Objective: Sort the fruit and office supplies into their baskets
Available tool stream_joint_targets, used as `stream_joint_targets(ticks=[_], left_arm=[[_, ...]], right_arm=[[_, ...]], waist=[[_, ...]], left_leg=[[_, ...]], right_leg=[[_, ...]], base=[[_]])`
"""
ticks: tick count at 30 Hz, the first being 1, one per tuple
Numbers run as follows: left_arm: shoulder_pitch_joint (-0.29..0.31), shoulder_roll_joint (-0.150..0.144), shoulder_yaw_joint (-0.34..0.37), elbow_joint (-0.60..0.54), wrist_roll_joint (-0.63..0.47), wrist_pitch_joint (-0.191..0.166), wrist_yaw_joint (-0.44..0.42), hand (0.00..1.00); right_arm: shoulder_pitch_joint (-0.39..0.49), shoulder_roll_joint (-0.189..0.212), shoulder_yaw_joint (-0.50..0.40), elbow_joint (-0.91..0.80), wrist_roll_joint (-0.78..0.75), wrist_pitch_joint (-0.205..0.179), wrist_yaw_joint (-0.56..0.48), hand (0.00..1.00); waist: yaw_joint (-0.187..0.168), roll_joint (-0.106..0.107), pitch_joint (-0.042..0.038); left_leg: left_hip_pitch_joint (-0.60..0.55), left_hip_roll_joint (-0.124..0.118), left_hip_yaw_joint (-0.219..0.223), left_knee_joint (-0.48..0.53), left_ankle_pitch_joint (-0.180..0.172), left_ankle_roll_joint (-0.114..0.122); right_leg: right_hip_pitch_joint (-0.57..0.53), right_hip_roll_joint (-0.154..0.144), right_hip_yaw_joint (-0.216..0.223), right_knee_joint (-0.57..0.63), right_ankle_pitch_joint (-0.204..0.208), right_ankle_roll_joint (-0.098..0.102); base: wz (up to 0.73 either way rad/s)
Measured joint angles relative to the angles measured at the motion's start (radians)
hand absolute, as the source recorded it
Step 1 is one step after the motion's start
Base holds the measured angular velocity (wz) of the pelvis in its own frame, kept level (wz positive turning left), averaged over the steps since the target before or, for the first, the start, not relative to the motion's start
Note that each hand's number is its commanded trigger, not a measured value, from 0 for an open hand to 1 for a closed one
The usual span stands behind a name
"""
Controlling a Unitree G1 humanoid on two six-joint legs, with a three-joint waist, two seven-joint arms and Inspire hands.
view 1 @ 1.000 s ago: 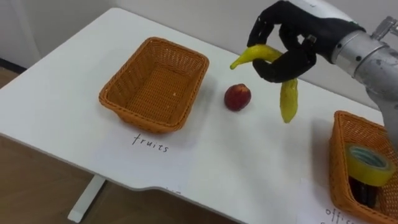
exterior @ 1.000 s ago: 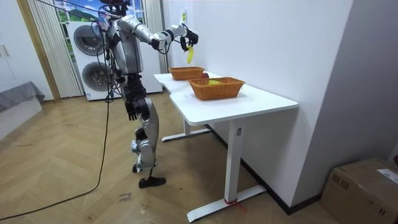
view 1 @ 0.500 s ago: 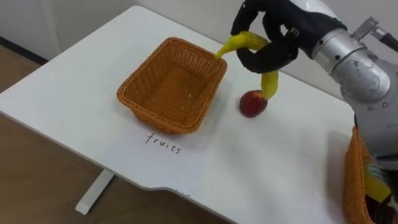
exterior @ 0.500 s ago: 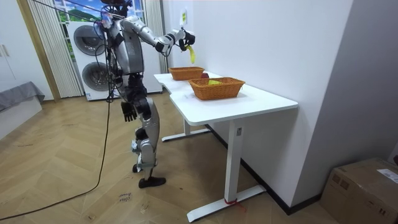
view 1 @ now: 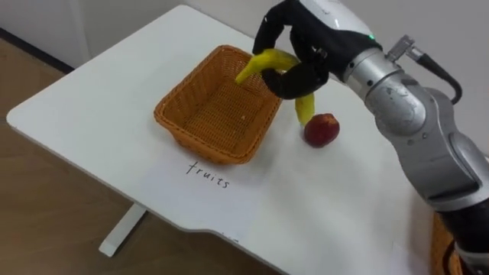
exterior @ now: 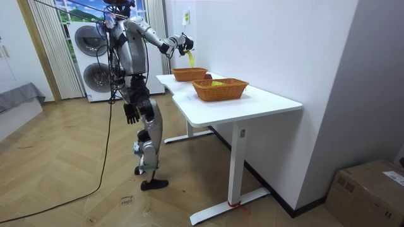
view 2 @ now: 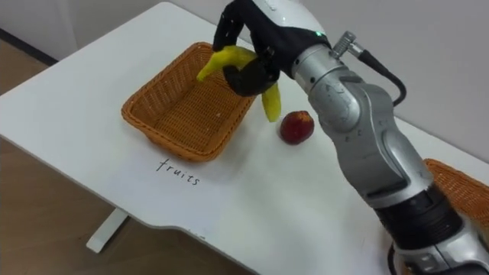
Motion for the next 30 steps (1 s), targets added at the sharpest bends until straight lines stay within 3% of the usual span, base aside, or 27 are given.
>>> stream_joint_targets(ticks=[5,13,23,24,26,27,30], left_arm=[[0.0,-0.001,-0.001,0.013,0.0,0.0,0.005,0.0],[0.011,-0.012,0.0,0.027,0.007,0.016,0.016,0.0],[0.007,-0.012,0.003,0.024,0.061,0.016,0.012,0.0],[0.007,-0.012,0.003,0.024,0.062,0.018,0.007,0.0],[0.007,-0.012,0.002,0.025,0.062,0.022,-0.001,0.0],[0.006,-0.012,0.002,0.026,0.063,0.022,-0.004,0.0],[0.004,-0.012,0.002,0.036,0.063,0.023,-0.005,0.0]], right_arm=[[-0.034,0.038,0.013,0.045,0.004,-0.001,-0.026,1.0],[-0.045,0.04,0.029,0.125,0.003,-0.03,-0.054,1.0],[-0.083,0.04,0.034,0.156,-0.01,-0.036,-0.084,1.0],[-0.085,0.04,0.034,0.156,-0.01,-0.036,-0.084,0.76],[-0.085,0.04,0.035,0.156,-0.01,-0.035,-0.084,0.55],[-0.085,0.04,0.035,0.156,-0.011,-0.032,-0.085,0.35],[-0.084,0.04,0.046,0.167,-0.011,-0.031,-0.085,0.07]], waist=[[0.022,-0.005,0.0056],[0.059,-0.007,0.008],[0.065,-0.008,0.0075],[0.067,-0.009,0.0072],[0.072,-0.009,0.0073],[0.075,-0.01,0.0076],[0.082,-0.01,0.0083]], left_leg=[[-0.004,-0.002,-0.013,0.0,-0.001,-0.001],[-0.012,-0.005,-0.04,0.001,0.0,-0.001],[-0.011,-0.004,-0.045,0.0,0.001,-0.002],[-0.011,-0.004,-0.045,0.0,0.001,-0.002],[-0.01,-0.005,-0.045,0.0,0.001,-0.002],[-0.01,-0.005,-0.045,0.0,0.001,-0.002],[-0.004,-0.005,-0.047,0.0,0.001,-0.002]], right_leg=[[0.0,0.0,-0.005,-0.001,0.0,0.0],[0.001,-0.001,-0.027,0.0,-0.002,0.003],[0.002,-0.001,-0.027,-0.001,-0.003,0.004],[0.002,-0.001,-0.027,-0.001,-0.003,0.004],[0.003,-0.001,-0.027,0.0,-0.003,0.004],[0.003,-0.001,-0.027,0.0,-0.003,0.004],[0.011,-0.001,-0.03,-0.001,-0.003,0.004]], base=[[0.06],[0.09],[0.01],[0.0],[0.0],[0.0],[0.02]])
